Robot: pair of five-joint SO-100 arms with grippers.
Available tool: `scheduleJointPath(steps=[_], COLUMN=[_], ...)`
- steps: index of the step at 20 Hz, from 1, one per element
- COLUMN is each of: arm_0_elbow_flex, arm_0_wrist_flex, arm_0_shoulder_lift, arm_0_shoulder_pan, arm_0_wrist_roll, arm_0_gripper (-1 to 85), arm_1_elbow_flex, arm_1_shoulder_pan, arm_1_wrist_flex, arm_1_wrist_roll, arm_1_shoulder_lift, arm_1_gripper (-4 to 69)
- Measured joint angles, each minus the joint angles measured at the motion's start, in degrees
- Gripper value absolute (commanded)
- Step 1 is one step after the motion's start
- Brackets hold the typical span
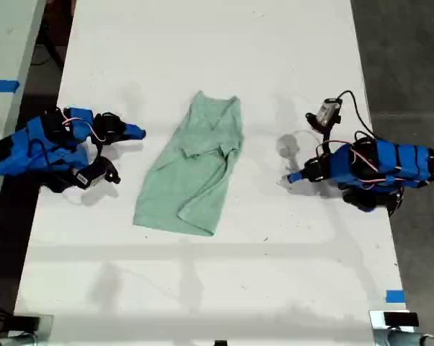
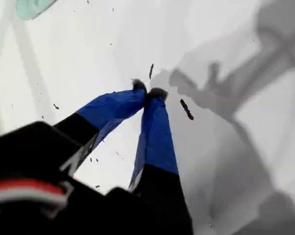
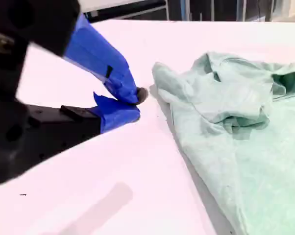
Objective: Fold t shirt
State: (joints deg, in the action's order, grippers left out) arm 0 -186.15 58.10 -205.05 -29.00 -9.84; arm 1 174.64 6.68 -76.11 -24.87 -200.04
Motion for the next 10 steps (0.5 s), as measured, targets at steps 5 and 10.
scheduleJointPath(steps=[5, 10], arm_0_elbow_flex=[5.4, 33.0], arm_0_wrist_flex=[-2.0, 10.2], arm_0_shoulder_lift=[2.5, 41.2], arm_0_shoulder_pan=[22.3, 41.4], arm_0_wrist_roll=[18.6, 32.2], arm_0_gripper=[-0.4, 11.5], arm_1_elbow_flex=[0.0, 0.0], arm_1_shoulder_pan=[-0.1, -0.2], arm_1_wrist_flex=[0.0, 0.0], arm_1_wrist_roll=[0.0, 0.0], arm_1_shoulder_lift=[0.0, 0.0], arm_1_gripper=[2.4, 2.4])
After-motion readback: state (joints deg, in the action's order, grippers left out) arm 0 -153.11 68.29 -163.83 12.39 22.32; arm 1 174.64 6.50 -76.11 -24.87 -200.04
